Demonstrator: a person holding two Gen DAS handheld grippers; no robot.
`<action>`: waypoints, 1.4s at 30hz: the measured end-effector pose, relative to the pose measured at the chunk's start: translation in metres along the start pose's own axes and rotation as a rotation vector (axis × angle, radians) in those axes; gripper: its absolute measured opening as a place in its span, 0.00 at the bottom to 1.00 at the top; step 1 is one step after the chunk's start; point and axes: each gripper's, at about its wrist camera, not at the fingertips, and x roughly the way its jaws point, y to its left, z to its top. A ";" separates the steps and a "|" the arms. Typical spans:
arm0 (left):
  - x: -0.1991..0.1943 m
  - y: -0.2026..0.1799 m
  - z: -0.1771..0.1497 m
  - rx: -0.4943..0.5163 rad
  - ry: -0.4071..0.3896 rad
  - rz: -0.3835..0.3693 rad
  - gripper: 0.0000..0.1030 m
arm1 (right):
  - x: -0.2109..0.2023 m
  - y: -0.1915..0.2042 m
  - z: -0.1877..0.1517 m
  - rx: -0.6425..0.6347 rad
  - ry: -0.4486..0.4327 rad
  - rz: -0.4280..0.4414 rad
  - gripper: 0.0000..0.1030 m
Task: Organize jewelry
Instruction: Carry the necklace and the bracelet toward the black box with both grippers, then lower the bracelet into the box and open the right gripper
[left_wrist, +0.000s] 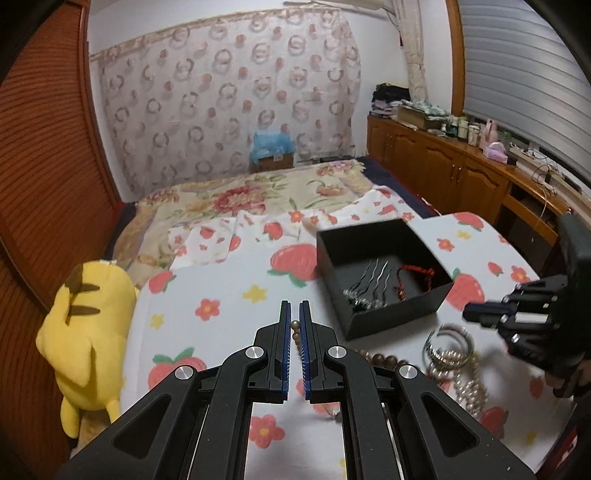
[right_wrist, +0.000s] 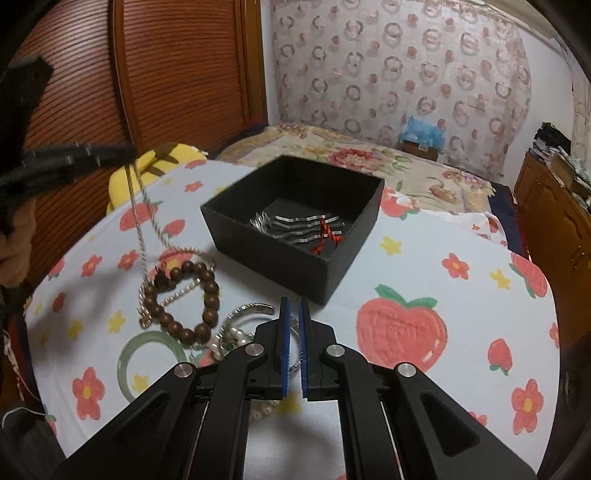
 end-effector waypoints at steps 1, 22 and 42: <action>0.003 0.001 -0.004 -0.003 0.008 0.000 0.04 | -0.001 0.001 0.001 0.000 -0.007 0.003 0.11; 0.002 0.006 -0.013 -0.030 0.006 -0.039 0.04 | 0.055 0.074 0.013 -0.185 0.138 0.075 0.14; -0.050 -0.021 0.060 0.005 -0.165 -0.079 0.04 | -0.045 0.018 0.087 -0.091 -0.160 0.016 0.14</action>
